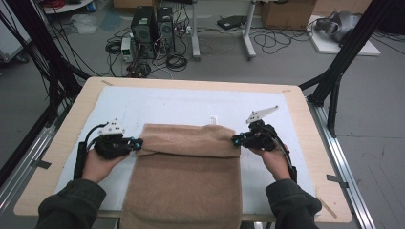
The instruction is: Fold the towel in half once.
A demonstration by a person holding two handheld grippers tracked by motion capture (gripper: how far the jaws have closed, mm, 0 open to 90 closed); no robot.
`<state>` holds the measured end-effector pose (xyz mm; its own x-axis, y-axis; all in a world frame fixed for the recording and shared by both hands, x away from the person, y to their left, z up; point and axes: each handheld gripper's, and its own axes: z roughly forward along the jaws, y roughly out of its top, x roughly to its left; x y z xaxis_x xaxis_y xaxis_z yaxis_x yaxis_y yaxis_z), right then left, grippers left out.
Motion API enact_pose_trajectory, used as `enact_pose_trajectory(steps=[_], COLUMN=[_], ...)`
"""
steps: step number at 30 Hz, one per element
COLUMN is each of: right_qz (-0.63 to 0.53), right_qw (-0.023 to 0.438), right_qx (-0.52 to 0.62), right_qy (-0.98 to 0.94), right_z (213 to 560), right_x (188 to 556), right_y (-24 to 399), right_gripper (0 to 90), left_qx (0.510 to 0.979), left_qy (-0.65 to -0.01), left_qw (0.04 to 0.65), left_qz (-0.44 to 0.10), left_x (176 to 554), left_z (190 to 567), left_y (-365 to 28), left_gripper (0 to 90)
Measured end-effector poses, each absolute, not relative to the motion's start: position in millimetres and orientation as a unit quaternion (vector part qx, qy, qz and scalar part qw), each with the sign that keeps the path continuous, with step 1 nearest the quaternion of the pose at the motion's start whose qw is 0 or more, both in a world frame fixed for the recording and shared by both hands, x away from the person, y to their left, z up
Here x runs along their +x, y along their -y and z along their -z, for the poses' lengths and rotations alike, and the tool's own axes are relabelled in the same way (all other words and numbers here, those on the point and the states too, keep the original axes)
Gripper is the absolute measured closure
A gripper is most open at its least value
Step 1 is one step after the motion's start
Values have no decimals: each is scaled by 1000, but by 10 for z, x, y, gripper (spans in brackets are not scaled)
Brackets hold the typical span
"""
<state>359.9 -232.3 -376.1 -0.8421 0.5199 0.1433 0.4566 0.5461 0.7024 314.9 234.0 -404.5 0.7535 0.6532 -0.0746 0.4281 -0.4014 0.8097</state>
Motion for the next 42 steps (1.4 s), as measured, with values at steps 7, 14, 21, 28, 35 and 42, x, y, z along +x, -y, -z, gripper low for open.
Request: enact_pose_trajectory(steps=[7, 14, 21, 28, 35, 42], right_qz=[-387, -387, -395, -400, -386, -350], right_qw=[18, -6, -11, 23, 56, 46], right_qx=[277, 297, 305, 300, 316, 348], right_qy=[-879, -873, -866, -866, -865, -869], right_z=[4048, 4347, 4285, 4018, 3961, 4198], right_x=[3308, 3216, 3248, 3359, 3630, 3868], right_y=[2325, 2379, 2386, 2368, 2272, 2203], right_gripper=[809, 773, 452, 338, 336, 348], left_qx=[838, 839, 830, 824, 821, 823], left_qy=[-320, -323, -330, -330, -358, -399], left_qw=[426, 425, 438, 444, 425, 384], left_qz=[-119, -106, -106, -118, -134, -129], left_x=[2861, 2841, 2847, 3061, 3443, 3708], left_z=[4283, 4393, 4300, 4062, 4026, 4301], left_y=[-2367, -2370, -2413, -2413, -2327, -2254], left_gripper=[850, 827, 537, 437, 429, 429])
